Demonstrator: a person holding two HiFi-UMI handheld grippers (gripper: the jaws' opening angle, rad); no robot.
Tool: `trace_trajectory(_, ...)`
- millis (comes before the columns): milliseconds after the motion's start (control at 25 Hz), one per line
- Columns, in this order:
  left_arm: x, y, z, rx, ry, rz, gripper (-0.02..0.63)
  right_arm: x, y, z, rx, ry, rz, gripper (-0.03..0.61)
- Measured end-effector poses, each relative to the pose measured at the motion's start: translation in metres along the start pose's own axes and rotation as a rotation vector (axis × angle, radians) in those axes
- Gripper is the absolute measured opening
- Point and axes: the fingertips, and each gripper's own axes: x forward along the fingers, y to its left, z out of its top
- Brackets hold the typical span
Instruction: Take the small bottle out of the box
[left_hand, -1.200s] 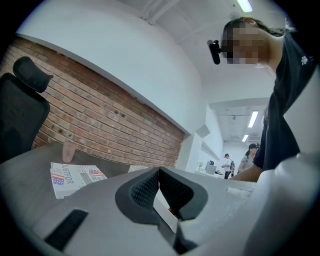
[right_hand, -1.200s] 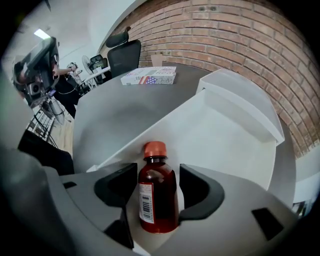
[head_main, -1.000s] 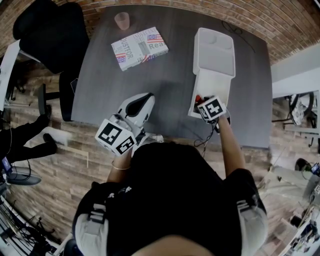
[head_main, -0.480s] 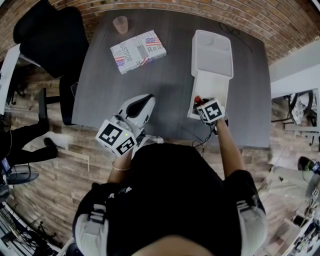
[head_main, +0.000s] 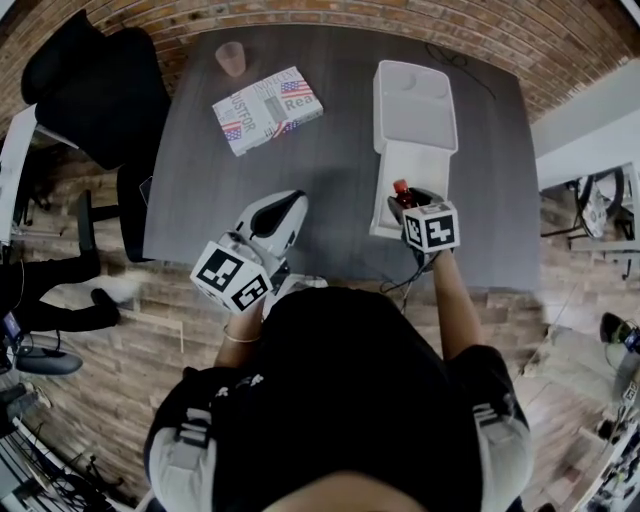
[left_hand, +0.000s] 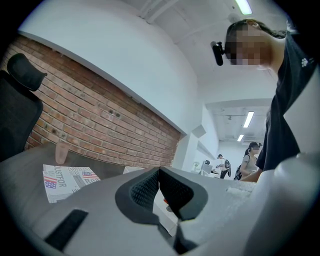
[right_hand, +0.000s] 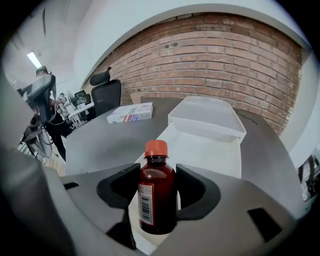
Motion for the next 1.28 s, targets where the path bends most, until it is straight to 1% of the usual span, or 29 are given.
trace_trajectory(200, 0.012, -0.009, -0.001, 0.013, 0.02, -0.044, 0.002, -0.025, 0.001, 0.009, 0.069, -0.103, -0.019, 0.221)
trace_trajectory(360, 0.025, -0.019, -0.003, 0.02, 0.034, -0.091, 0.002, -0.046, 0.004, 0.012, 0.108, -0.187, -0.014, 0.222)
trace_trajectory(440, 0.031, -0.024, -0.004, 0.025, 0.043, -0.114, 0.002, -0.06, 0.005, 0.016, 0.113, -0.24, -0.016, 0.222)
trace_trajectory(520, 0.039, -0.03, -0.003, 0.032, 0.05, -0.138, 0.002, -0.076, 0.007, 0.02, 0.095, -0.289, -0.027, 0.222)
trace_trajectory(680, 0.054, -0.041, -0.002, 0.043, 0.063, -0.186, 0.002, -0.104, 0.01, 0.029, 0.06, -0.355, -0.057, 0.222)
trace_trajectory(1040, 0.083, -0.072, -0.008, 0.057, 0.091, -0.279, 0.002, -0.165, 0.007, 0.037, 0.149, -0.522, -0.089, 0.221)
trace_trajectory(1280, 0.097, -0.088, -0.011, 0.064, 0.108, -0.337, 0.002, -0.199, 0.006, 0.04, 0.147, -0.6, -0.143, 0.221)
